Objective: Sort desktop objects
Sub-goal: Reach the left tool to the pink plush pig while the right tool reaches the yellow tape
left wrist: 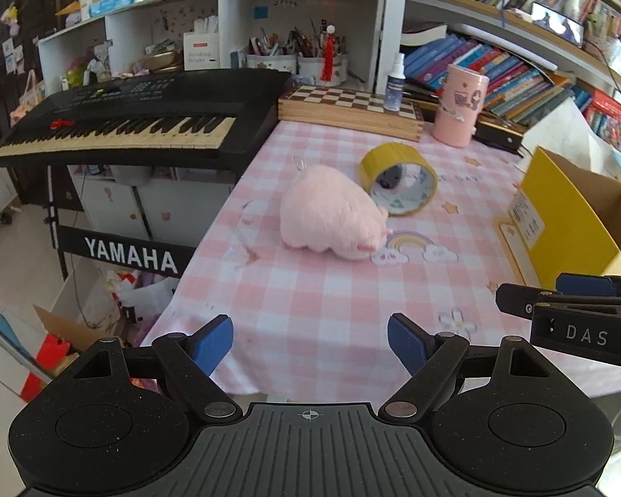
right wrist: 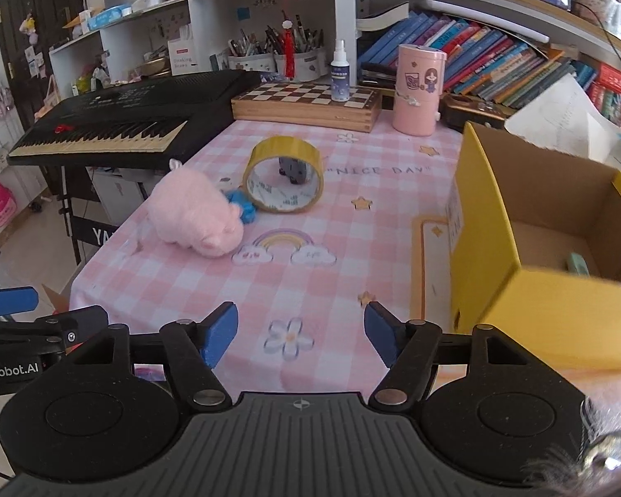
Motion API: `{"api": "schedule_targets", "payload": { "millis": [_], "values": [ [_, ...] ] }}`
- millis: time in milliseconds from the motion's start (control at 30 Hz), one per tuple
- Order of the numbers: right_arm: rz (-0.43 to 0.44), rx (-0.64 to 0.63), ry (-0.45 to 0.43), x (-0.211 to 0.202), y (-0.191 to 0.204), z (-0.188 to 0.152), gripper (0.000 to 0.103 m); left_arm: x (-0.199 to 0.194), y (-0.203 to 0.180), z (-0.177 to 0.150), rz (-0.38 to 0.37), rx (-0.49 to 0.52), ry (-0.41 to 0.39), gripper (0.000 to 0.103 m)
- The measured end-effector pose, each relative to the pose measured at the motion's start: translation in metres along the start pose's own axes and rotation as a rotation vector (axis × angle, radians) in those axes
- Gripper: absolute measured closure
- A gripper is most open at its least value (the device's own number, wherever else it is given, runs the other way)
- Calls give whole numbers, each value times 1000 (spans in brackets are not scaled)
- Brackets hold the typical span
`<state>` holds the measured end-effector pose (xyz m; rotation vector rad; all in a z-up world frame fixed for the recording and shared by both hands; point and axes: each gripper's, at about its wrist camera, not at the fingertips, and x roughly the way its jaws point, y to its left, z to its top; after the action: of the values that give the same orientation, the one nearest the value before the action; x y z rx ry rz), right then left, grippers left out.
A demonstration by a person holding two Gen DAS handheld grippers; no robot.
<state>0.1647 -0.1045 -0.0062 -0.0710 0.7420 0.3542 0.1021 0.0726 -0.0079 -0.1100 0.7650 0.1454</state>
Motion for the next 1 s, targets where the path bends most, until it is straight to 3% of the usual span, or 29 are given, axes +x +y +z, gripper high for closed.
{"api": "schedule_targets", "payload": {
  "millis": [533,667,1000],
  "values": [
    [74,-33,13,60,-29,55,31,52,-13,49,85,-62,14,10],
    [72,-32,11,75,-33,67,24,67,-15,59,84,-79,12,9],
    [71,-37,16,102,-39,87,24,110,-13,82,52,-138,22,8]
  ]
}}
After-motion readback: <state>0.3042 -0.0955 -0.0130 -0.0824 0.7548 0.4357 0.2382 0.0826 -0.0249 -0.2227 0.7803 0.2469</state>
